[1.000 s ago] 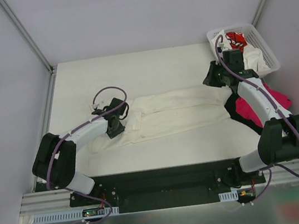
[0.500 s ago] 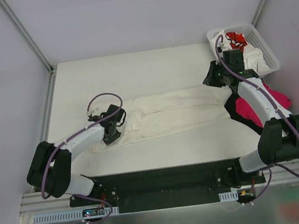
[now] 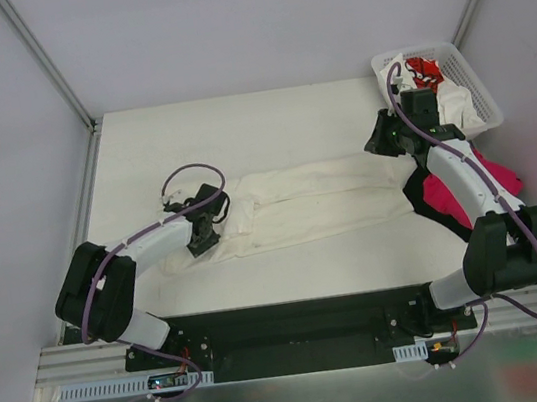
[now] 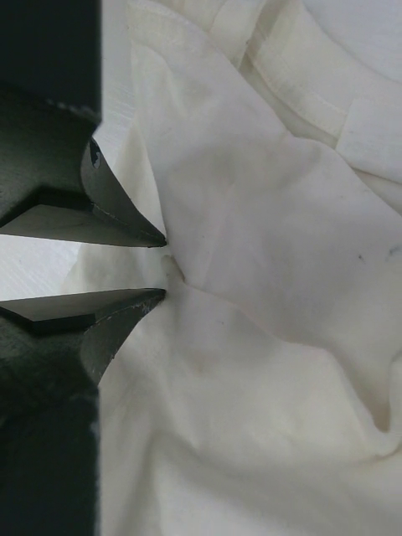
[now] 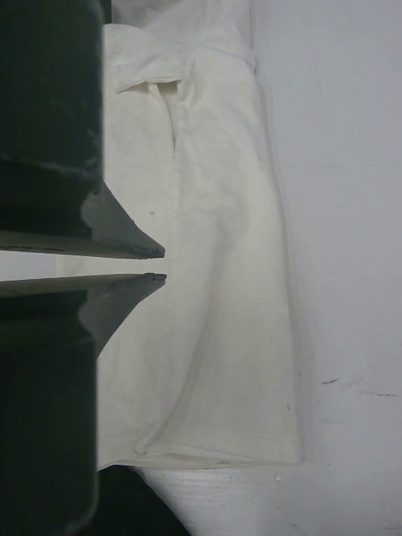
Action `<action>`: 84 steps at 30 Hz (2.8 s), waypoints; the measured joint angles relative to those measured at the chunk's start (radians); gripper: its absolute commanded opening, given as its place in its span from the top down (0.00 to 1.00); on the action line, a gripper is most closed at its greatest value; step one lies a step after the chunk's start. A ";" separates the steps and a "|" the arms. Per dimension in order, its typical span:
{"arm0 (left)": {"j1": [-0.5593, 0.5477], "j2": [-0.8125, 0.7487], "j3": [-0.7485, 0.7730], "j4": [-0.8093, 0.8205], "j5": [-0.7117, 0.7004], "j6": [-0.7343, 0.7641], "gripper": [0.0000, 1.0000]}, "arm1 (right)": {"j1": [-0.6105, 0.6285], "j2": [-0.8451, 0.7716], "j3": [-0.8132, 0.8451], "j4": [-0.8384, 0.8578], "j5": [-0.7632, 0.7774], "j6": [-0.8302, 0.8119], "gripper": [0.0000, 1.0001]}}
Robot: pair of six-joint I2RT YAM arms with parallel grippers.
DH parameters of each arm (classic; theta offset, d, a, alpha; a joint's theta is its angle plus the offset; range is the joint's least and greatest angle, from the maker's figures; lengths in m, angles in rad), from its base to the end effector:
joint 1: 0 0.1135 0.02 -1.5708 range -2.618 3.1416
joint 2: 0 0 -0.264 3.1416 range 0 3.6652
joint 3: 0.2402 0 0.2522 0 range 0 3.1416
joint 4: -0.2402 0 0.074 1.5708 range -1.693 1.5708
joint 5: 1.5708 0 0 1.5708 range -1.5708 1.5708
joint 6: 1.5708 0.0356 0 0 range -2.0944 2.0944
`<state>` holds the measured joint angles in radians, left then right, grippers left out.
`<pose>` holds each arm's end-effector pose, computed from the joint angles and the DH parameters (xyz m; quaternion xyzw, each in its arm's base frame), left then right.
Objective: Fold and stack the t-shirts
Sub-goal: Fold the other side of the tshirt into a rectangle
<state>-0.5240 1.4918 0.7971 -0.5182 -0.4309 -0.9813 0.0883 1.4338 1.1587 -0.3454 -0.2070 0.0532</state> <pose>0.2352 -0.1187 0.1664 -0.2549 0.9276 0.0347 0.2707 0.3226 0.0359 0.3029 -0.0628 0.8835 0.1238 0.4474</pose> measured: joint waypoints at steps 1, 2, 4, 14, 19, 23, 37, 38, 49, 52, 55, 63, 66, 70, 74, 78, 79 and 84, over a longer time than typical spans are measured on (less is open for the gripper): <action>0.000 0.001 0.003 0.006 0.000 0.003 0.74 | 0.000 0.000 0.000 0.000 0.000 0.000 0.85; 0.000 0.001 0.006 0.009 0.000 0.005 0.74 | 0.000 0.000 0.000 0.000 0.000 0.000 0.85; 0.000 0.001 0.015 0.014 -0.003 0.011 0.74 | -0.001 0.000 0.000 0.000 0.000 0.000 0.85; 0.023 0.001 0.025 0.028 -0.051 0.043 0.74 | -0.002 0.000 0.000 0.000 -0.004 0.000 0.85; 0.048 0.001 0.025 0.035 -0.054 0.054 0.74 | -0.002 0.000 0.000 0.000 -0.008 0.000 0.85; 0.048 0.002 0.025 0.038 -0.054 0.055 0.75 | -0.002 0.000 0.000 0.000 -0.008 0.000 0.85; 0.048 0.023 -0.005 0.113 -0.050 0.048 0.96 | -0.008 0.000 0.000 0.000 -0.016 0.000 0.85; 0.048 0.023 -0.005 0.115 -0.050 0.048 0.97 | -0.009 0.000 0.000 0.000 -0.016 0.000 0.85; 0.048 0.018 -0.002 0.116 -0.048 0.066 1.00 | -0.010 0.000 -0.001 0.002 -0.019 0.008 0.85; 0.045 0.012 0.026 0.093 -0.059 0.093 1.00 | -0.010 0.000 -0.005 0.006 -0.023 0.014 0.85; 0.045 -0.001 0.093 0.061 -0.093 0.127 1.00 | -0.010 0.000 -0.010 0.010 -0.031 0.018 0.85; 0.026 -0.058 0.203 -0.018 -0.174 0.159 1.00 | -0.010 0.002 -0.015 0.028 -0.049 0.035 0.85; 0.019 -0.065 0.203 -0.064 -0.187 0.155 1.00 | -0.011 0.002 -0.015 0.030 -0.054 0.040 0.85; 0.013 -0.067 0.203 -0.129 -0.205 0.131 1.00 | -0.014 0.002 -0.015 0.040 -0.065 0.045 0.85; 0.004 -0.070 0.203 -0.189 -0.211 0.100 1.00 | -0.017 0.002 -0.015 0.055 -0.072 0.053 0.85; -0.006 -0.071 0.202 -0.234 -0.225 0.070 1.00 | -0.021 0.002 -0.015 0.068 -0.087 0.064 0.85; -0.006 -0.071 0.201 -0.245 -0.228 0.061 1.00 | -0.021 0.002 -0.015 0.071 -0.091 0.066 0.85; -0.023 -0.079 0.172 -0.281 -0.225 0.005 1.00 | -0.022 0.002 -0.015 0.074 -0.102 0.077 0.85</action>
<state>-0.5465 1.4132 0.9695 -0.7990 -0.6563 -0.9768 0.0666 1.4357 1.1435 -0.2718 -0.3092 0.1303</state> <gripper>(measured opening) 0.009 0.149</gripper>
